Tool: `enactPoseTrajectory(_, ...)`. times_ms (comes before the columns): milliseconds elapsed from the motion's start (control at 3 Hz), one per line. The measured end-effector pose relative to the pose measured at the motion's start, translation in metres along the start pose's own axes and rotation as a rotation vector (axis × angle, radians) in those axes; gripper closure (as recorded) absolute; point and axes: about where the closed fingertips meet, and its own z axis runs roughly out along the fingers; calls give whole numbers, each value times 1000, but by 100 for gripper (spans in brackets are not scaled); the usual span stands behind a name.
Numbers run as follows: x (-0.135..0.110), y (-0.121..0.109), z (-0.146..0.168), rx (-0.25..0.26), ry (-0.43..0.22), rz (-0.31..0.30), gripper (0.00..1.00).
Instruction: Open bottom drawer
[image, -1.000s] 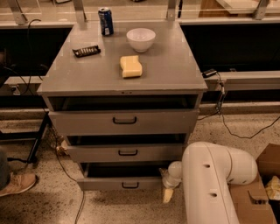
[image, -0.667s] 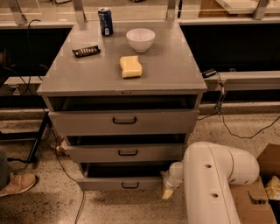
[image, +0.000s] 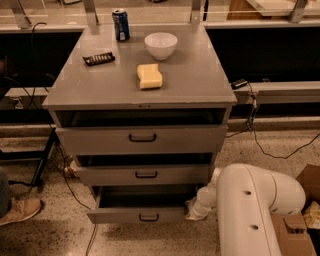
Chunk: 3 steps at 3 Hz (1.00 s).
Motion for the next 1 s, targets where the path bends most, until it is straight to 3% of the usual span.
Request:
enactPoseTrajectory(333, 0, 0, 0, 0, 0, 0, 100)
enactPoseTrajectory(667, 0, 1, 0, 0, -1, 2, 100)
enactPoseTrajectory(1000, 4, 21, -3, 6, -18, 32, 100)
